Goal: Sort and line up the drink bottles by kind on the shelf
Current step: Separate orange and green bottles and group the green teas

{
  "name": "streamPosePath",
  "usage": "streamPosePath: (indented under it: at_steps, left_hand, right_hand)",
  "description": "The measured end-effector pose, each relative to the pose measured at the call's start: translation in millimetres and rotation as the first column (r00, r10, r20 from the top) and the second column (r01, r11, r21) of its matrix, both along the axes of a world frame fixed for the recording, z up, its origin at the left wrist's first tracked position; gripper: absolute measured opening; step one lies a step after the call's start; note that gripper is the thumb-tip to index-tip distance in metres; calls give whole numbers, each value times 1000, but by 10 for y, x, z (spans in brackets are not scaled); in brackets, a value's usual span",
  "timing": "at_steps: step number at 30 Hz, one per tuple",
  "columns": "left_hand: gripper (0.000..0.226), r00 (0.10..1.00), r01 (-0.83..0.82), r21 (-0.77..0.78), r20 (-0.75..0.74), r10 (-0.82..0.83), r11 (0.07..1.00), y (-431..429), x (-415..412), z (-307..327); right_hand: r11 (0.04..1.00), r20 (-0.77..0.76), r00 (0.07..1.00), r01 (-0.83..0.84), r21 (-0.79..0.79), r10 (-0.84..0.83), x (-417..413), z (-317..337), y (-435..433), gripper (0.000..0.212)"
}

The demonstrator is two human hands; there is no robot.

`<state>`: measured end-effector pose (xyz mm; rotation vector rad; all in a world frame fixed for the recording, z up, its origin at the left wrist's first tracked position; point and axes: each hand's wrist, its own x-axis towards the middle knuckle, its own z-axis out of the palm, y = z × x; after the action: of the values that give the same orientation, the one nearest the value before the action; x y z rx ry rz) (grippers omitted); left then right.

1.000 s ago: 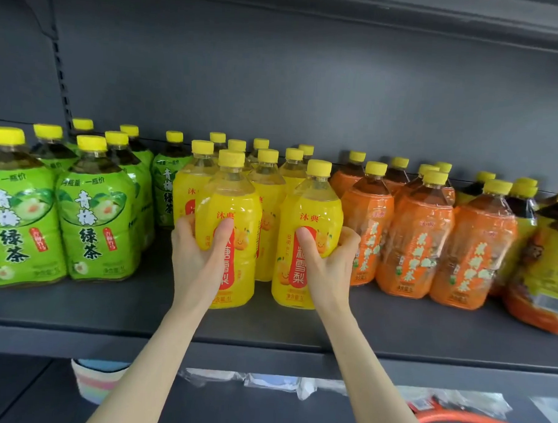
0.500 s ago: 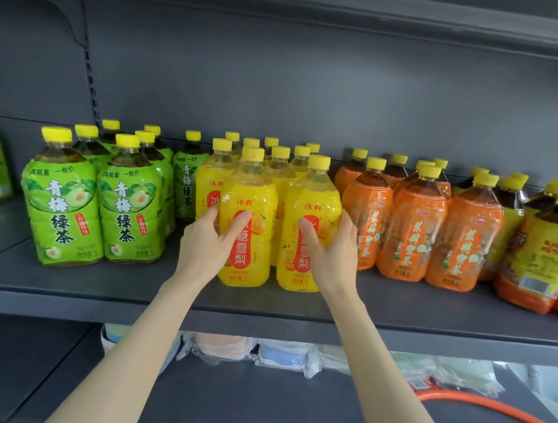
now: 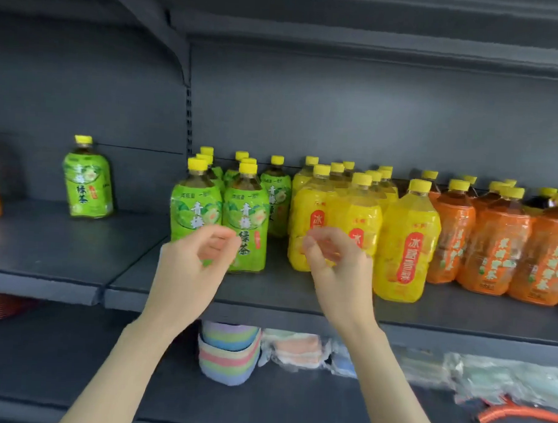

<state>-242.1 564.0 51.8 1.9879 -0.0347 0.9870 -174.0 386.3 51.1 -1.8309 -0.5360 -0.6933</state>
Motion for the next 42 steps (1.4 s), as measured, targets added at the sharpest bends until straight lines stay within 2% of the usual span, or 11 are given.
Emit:
streamPosePath:
  at_steps: [6,13,23,30,33,39,42]
  left_hand:
    - [8,993,-107,-17,-47,106,994,1277,-856,-280]
    - [10,970,-240,-35,-31,239,970,2494,-1294,-249]
    - [12,946,-321,-35,37,322,946,3966,-974,-227]
    - [19,929,-363,-122,33,369,924,5075,-277,-216]
    - [41,919,-390,-180,-20,393,903,5519,36,-273]
    - [108,872,-487,-209,-172,458,848,6282,678,-282]
    - [118,912,-398,-238,-203,355,886,6507,946,-270]
  right_hand:
    - [986,-114,980,-162,26,164,-597,-319,1336,10]
    - [948,-131,941,-317,-17,312,-903,-228,2688,12]
    - [914,-111,907,-406,20,406,-515,-147,4297,16]
    - [931,-128,923,-363,22,363,27,-59,5321,17]
    - [950,-162,937,-313,1,309,260,-58,5634,17]
    - [985,-224,965,-155,-76,134,735,-130,6110,34]
    - [991,-201,980,-26,-132,-1,927,-160,6293,49]
